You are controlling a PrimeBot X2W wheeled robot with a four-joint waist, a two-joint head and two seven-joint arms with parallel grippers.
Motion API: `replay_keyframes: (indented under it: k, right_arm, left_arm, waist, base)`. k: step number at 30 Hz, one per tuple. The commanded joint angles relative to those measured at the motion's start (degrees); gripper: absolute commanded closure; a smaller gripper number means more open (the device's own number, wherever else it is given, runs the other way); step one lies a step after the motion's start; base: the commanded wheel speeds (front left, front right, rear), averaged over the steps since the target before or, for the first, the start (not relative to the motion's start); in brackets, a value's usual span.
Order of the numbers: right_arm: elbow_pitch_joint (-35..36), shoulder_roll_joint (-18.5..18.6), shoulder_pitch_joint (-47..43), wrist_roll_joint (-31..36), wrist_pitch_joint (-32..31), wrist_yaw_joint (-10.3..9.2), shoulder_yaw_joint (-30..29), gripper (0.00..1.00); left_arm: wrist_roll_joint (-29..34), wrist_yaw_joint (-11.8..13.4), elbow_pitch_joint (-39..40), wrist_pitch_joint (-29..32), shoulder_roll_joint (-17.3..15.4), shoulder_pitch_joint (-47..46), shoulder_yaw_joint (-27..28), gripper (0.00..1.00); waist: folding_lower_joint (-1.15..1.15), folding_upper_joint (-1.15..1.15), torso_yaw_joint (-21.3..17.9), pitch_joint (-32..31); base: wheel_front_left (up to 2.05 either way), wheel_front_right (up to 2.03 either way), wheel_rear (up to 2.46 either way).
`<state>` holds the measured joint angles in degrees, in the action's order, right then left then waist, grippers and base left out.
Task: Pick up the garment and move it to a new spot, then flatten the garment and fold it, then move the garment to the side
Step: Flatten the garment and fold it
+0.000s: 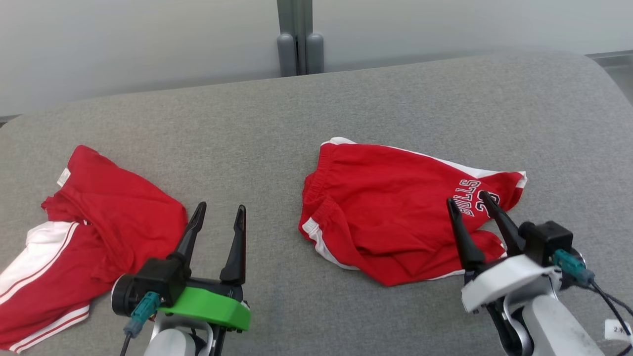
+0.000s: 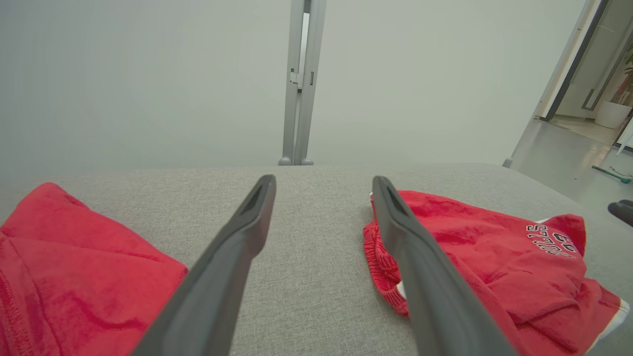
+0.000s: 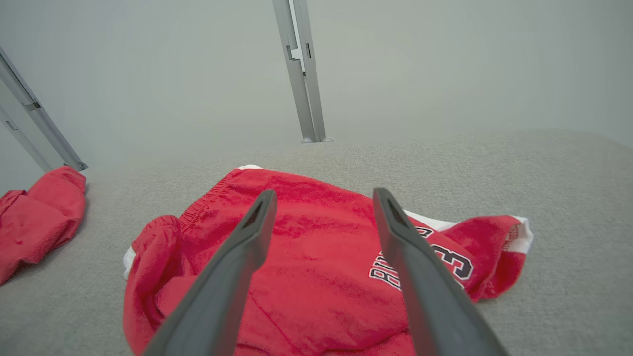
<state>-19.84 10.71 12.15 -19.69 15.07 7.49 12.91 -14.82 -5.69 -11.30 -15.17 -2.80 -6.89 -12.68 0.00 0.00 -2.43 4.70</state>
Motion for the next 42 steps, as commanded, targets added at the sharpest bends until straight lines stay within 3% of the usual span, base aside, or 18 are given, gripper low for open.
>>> replay_keyframes:
  k: [1, 10, 17, 28, 38, 39, 40, 41, 42]
  right_arm:
    - [1.6, -1.14, -2.79, 1.51, 0.15, 0.0, -1.8, 0.0]
    - [5.73, -4.64, -8.47, 5.73, 0.15, 0.0, -5.35, 0.0]
    - [6.27, -5.23, -7.01, 6.16, 0.16, 0.0, -5.64, 0.0]
    - [6.24, -6.02, -5.87, 6.35, 0.16, 0.0, -5.98, 0.0]
    - [5.82, -6.64, -5.75, 6.51, 0.16, 0.0, -6.57, 0.0]
    - [5.7, -6.68, -5.73, 6.53, 0.16, 0.0, -6.55, 0.0]
    - [5.55, -6.71, -5.7, 6.6, 0.16, 0.0, -6.48, 0.0]
    - [5.44, -6.75, -5.67, 6.64, 0.16, 0.0, -6.41, 0.0]
    - [5.34, -6.82, -5.66, 6.62, 0.16, 0.0, -6.37, 0.0]
  left_arm:
    - [-0.47, -0.24, 0.06, 0.04, -0.17, 0.89, 0.27, 0.0]
    - [1.12, -1.18, -2.69, 0.03, -0.23, 0.59, -0.66, 0.0]
    - [1.96, -1.77, -12.84, 0.36, -2.91, -4.54, -6.69, 0.0]
    - [-4.71, -1.82, -23.49, 2.69, -8.14, -14.85, -18.28, 0.0]
    - [-8.71, -1.77, -27.06, 1.04, -9.71, -17.64, -22.22, 0.0]
    - [-9.0, -1.77, -27.14, 0.97, -9.73, -17.71, -22.55, 0.15]
    - [-9.34, -1.77, -27.22, 0.85, -9.77, -17.83, -23.02, 0.67]
    - [-9.72, -1.77, -27.28, 0.82, -9.81, -17.99, -23.41, 1.0]
    - [-10.16, -1.77, -27.31, 0.65, -9.96, -18.26, -23.72, 1.0]
  waist:
    - [0.0, 0.0, -1.83, -1.3]
    - [0.0, 0.0, -5.16, -0.59]
    - [0.0, 0.0, -7.51, 1.56]
    - [0.0, 0.0, -10.46, 5.09]
    - [0.0, 0.0, -11.17, 5.45]
    - [0.0, 0.0, -11.16, 5.46]
    - [0.0, 0.0, -11.16, 5.47]
    - [0.0, 0.0, -11.14, 5.5]
    - [0.0, 0.0, -11.07, 5.49]
  base:
    - [0.0, 0.0, 0.0]
    - [0.0, 0.0, 0.0]
    - [0.0, 0.0, 0.0]
    - [0.0, 0.0, 0.0]
    - [0.0, 0.0, 0.0]
    - [0.0, 0.0, 0.0]
    - [0.0, 0.0, 0.0]
    - [0.0, 0.0, 0.0]
    - [0.0, 0.0, 0.0]
